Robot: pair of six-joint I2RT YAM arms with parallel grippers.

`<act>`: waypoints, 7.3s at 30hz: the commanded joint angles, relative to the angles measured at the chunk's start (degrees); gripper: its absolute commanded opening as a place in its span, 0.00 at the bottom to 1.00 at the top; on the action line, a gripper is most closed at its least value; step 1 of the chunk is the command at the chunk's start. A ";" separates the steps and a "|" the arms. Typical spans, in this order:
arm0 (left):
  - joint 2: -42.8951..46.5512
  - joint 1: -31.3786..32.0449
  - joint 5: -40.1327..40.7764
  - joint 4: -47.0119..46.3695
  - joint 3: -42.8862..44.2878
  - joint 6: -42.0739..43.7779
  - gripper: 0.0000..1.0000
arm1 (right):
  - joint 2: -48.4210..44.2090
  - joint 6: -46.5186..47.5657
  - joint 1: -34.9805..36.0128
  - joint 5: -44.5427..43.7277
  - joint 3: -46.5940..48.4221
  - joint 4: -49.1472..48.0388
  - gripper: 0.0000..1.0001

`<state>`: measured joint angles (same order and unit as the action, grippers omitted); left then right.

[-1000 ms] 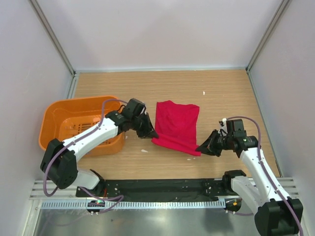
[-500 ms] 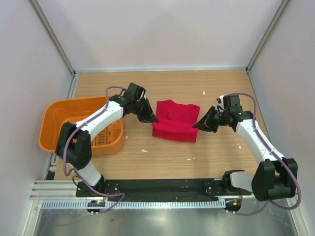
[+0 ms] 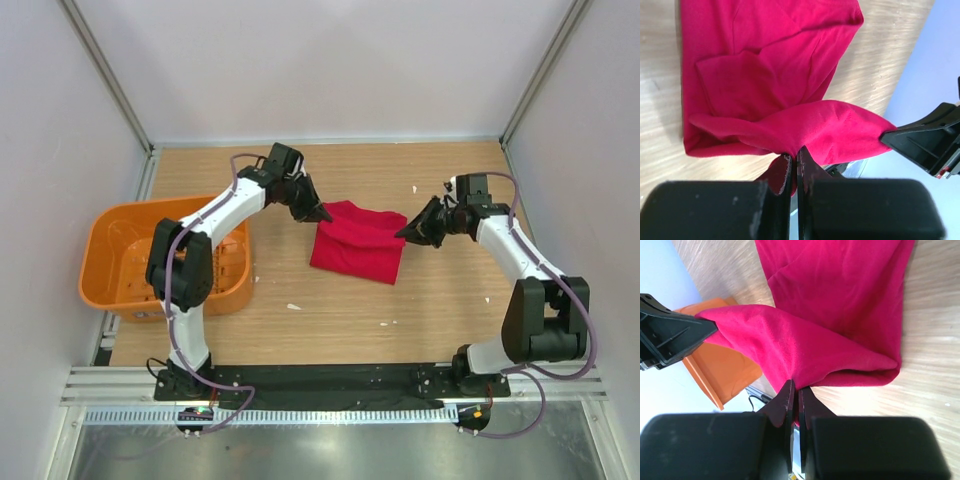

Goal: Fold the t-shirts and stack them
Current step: Fold the tshirt, then neatly place the folded tshirt to the corner

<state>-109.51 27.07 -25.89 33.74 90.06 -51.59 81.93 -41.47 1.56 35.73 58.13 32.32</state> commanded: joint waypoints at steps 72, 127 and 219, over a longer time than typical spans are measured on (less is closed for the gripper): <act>-7.92 2.81 8.31 -0.42 -7.16 15.04 0.06 | 10.90 4.74 1.86 -6.02 -11.45 -14.93 0.09; 0.09 2.11 18.33 10.21 3.63 15.21 0.00 | 12.82 17.04 2.65 -3.82 12.18 -1.64 0.01; 26.02 2.29 16.31 1.69 -26.86 12.57 0.57 | 38.92 42.07 13.99 -48.96 37.58 11.52 0.01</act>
<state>-86.15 29.23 -7.27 37.89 64.05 -38.83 123.96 -4.99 16.64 7.14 95.61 38.04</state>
